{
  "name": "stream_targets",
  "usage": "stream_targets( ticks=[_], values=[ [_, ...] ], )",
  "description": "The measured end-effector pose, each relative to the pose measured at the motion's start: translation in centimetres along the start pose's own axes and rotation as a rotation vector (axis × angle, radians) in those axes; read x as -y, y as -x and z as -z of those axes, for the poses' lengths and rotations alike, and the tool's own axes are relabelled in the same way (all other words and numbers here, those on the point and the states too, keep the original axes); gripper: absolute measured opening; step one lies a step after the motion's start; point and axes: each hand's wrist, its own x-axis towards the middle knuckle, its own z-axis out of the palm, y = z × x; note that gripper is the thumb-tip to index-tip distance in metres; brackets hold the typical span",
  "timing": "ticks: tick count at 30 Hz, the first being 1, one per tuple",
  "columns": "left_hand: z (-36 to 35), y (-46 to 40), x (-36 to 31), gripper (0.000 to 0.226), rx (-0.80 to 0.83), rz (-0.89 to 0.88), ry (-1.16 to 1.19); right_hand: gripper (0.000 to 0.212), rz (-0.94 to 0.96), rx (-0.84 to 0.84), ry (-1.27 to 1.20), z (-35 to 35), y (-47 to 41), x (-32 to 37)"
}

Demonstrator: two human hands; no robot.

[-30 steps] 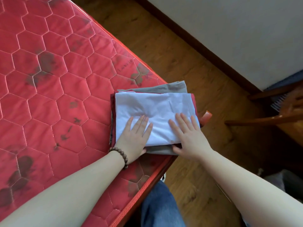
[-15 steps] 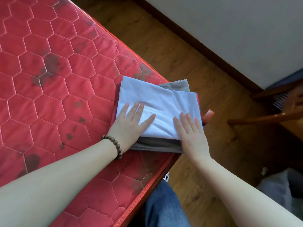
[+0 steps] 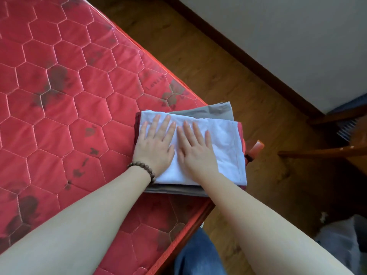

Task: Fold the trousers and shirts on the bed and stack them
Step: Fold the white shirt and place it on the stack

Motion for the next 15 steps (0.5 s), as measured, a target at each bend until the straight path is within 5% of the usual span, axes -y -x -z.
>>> stream_targets(
  ticks=[8, 15],
  values=[
    [-2.6, 0.4, -0.1, 0.074, -0.027, 0.090, 0.196, 0.063, -0.078, -0.079, 0.124, -0.6, 1.4, -7.0],
    [-4.9, 0.0, 0.2, 0.075, -0.036, 0.119, 0.324, 0.059, -0.069, -0.045, -0.023, -2.0, 0.5, -7.9]
  ],
)
